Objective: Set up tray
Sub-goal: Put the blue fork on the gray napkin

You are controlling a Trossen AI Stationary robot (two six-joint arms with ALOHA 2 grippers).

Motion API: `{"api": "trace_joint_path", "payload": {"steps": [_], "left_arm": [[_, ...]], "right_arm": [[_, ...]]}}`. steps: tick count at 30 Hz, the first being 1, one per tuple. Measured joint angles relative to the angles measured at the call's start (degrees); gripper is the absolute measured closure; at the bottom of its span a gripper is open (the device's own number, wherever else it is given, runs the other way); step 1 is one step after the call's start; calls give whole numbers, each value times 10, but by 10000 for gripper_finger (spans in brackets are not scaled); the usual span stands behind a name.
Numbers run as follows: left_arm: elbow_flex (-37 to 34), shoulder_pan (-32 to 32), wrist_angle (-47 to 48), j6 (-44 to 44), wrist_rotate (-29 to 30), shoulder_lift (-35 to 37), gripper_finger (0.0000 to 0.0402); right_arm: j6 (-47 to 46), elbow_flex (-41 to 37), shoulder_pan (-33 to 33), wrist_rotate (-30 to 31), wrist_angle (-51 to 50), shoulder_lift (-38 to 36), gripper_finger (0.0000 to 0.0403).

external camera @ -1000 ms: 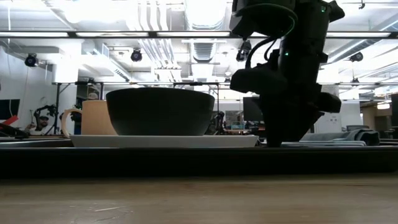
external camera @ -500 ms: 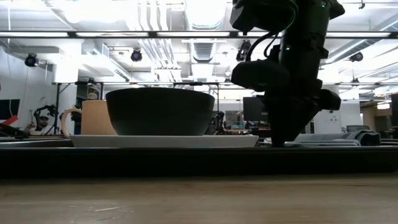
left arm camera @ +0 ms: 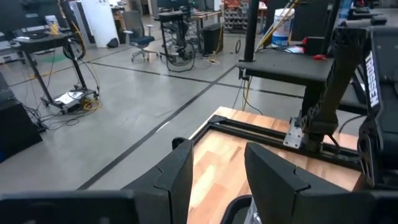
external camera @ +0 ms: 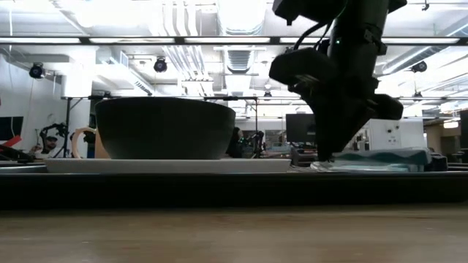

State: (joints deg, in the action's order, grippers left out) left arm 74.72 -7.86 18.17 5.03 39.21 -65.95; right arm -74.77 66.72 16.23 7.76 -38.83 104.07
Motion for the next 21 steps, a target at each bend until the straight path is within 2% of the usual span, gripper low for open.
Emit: {"api": "trace_joint_path", "payload": {"steps": [3,7,12,17,21], "left_arm": [[0,0,3,0,-1,0,275],[0,0,3,0,-1,0,275],[0,0,3,0,-1,1,275],[0,0,4,0,-1,1,275],[0,0,5,0,-1,1,275]], "right_arm": [[-8,0,0,2,0,-5,386],[-85,-12,0,6,9,-6,388],[-130,-46,2,8,97,-20,391],[-142,-81,5,19,117,-73,391],[-143,-127,10,59,136,-145,392]]}}
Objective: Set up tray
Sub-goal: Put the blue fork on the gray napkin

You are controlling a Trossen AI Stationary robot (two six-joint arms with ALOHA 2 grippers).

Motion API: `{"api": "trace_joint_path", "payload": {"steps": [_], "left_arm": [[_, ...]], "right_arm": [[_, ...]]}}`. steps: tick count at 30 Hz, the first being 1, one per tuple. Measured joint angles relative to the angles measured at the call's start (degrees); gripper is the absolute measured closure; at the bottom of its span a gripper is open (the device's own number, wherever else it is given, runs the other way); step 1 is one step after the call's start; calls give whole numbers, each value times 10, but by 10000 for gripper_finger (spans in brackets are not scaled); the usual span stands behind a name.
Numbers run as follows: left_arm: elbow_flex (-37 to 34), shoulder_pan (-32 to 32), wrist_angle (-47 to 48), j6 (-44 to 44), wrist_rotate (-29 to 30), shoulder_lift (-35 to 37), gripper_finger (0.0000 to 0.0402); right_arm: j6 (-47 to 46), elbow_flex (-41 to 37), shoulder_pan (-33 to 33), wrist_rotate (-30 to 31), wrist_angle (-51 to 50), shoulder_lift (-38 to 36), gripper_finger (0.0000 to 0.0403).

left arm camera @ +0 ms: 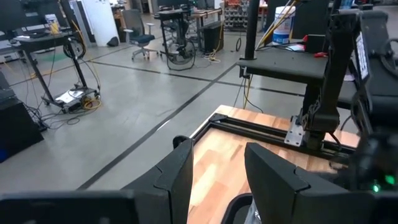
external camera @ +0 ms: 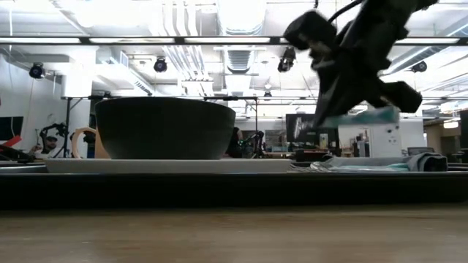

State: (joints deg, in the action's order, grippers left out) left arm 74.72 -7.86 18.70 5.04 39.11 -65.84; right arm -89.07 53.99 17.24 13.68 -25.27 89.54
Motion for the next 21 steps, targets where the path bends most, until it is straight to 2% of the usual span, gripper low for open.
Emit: {"api": "trace_joint_path", "payload": {"steps": [4,9,14,21], "left_arm": [[-1,0,0,0,0,0,275],[-1,0,0,0,0,0,275],[-1,0,0,0,0,-1,275],[-1,0,-3,0,0,-5,275]], "right_arm": [[-12,-100,0,34,143,-71,392],[-31,-227,1,80,352,-107,392],[-30,-303,-1,91,511,-96,392],[-37,-363,0,86,664,-38,392]]}}
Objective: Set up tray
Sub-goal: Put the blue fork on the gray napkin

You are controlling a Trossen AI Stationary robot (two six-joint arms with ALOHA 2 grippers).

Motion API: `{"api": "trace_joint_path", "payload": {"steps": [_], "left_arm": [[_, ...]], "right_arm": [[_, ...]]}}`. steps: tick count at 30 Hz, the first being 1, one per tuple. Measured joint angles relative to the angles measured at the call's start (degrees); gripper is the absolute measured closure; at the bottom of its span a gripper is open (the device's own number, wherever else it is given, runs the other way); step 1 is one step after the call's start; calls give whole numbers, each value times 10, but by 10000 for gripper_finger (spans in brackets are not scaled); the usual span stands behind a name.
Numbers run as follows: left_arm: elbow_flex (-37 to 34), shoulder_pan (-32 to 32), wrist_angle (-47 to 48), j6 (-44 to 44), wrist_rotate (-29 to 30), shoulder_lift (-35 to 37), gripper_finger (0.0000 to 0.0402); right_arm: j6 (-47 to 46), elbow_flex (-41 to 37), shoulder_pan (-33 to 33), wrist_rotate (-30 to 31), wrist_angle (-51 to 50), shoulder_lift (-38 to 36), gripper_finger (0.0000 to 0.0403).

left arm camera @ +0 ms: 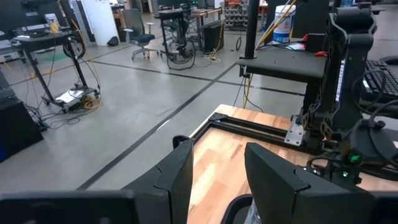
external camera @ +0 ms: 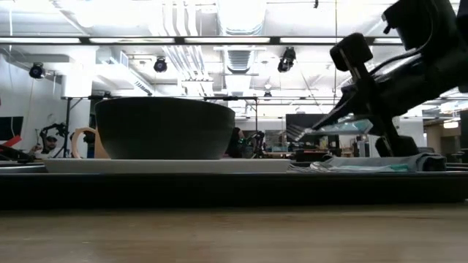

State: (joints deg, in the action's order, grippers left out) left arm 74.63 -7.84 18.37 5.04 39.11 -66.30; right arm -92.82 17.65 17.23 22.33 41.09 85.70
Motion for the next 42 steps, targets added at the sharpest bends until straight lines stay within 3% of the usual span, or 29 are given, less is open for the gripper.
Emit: {"api": "trace_joint_path", "payload": {"steps": [9,42], "left_arm": [[0,0,-2,0,0,0,275],[1,0,-3,0,-2,0,275]], "right_arm": [[-30,5,-3,-35,55,80,392],[-116,25,-26,-124,-29,79,392]]}}
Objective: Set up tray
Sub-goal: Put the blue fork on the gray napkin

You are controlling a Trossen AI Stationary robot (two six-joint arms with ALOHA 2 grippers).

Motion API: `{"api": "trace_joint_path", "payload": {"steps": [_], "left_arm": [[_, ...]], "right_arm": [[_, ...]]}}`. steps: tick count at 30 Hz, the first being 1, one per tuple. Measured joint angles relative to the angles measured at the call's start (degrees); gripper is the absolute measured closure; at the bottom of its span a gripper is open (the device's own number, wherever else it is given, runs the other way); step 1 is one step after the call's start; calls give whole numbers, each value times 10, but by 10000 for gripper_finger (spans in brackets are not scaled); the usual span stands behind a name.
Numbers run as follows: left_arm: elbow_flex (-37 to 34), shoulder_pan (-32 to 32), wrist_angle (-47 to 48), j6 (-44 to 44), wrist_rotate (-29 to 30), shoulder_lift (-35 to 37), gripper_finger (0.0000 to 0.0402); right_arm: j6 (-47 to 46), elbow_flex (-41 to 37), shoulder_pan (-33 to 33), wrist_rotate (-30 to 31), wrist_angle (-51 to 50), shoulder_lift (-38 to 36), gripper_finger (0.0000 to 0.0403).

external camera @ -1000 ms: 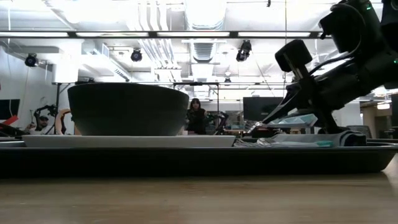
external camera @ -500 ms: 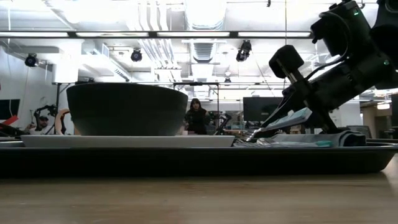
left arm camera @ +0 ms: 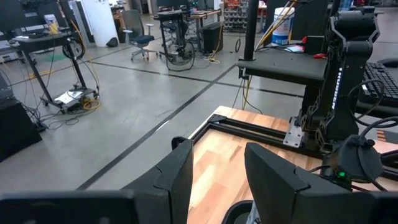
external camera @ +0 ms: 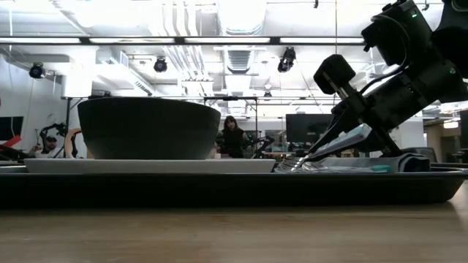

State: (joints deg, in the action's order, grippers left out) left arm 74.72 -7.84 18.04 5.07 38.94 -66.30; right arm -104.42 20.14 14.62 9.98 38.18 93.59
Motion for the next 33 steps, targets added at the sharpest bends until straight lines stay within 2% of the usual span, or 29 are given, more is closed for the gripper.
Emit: {"api": "trace_joint_path", "payload": {"steps": [27,33], "left_arm": [[0,0,1,0,0,0,275],[0,0,2,0,-19,0,275]], "right_arm": [[7,23,-3,15,-61,1,379],[-2,23,-3,6,-64,1,362]]}}
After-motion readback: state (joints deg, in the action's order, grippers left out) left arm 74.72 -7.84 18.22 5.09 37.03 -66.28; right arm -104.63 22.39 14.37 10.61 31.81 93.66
